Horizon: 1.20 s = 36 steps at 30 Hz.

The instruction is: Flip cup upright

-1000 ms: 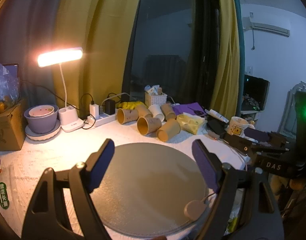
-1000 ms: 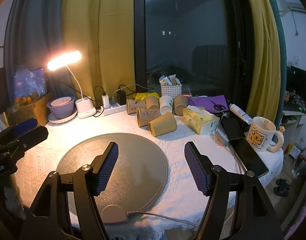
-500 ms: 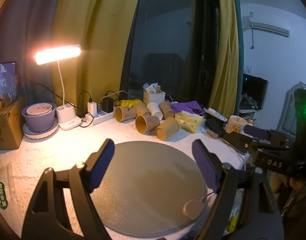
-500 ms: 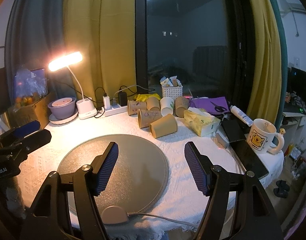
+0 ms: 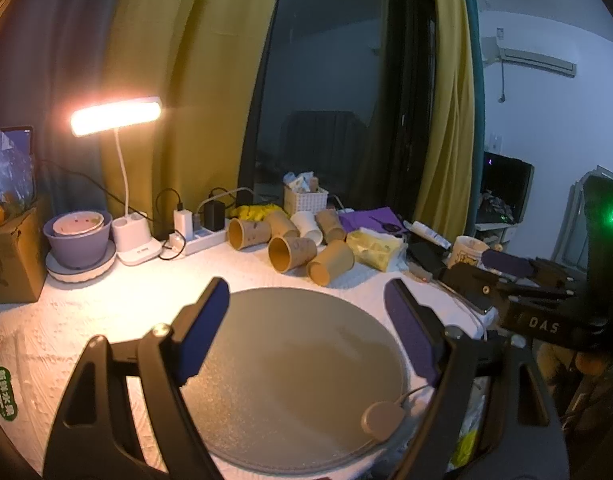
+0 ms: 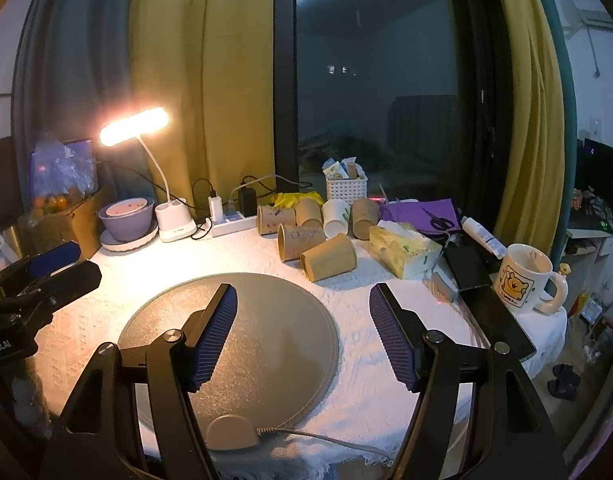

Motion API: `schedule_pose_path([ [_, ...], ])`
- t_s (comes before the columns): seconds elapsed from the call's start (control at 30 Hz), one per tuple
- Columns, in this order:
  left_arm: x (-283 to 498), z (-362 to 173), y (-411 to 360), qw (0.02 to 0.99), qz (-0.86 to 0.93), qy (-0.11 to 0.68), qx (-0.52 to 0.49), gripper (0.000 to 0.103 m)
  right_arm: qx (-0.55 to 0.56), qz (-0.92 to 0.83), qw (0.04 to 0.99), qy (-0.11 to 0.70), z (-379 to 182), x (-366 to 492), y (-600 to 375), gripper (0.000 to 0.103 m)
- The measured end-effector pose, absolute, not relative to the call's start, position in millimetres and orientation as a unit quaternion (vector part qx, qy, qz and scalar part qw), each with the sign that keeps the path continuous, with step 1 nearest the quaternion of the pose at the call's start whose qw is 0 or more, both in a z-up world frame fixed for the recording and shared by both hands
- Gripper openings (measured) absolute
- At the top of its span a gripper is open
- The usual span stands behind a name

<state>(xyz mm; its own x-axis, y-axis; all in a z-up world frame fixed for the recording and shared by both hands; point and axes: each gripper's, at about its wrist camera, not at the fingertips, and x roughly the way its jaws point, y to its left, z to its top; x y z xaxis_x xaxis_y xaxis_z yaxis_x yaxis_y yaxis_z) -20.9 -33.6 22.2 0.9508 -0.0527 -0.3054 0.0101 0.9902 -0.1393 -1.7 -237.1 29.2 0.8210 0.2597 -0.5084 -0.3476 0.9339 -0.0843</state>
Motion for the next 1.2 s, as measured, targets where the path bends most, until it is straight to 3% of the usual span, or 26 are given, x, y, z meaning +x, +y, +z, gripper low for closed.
schedule_pose_path([
  [0.33, -8, 27, -32, 0.984, -0.021, 0.168, -0.059, 0.081, -0.094, 0.161, 0.948, 0.257, 36, 8, -233, 0.072],
  [1.2, 178, -9, -50, 0.947, -0.085, 0.308, 0.015, 0.081, -0.071, 0.128, 0.935, 0.323, -21, 160, -272, 0.072],
])
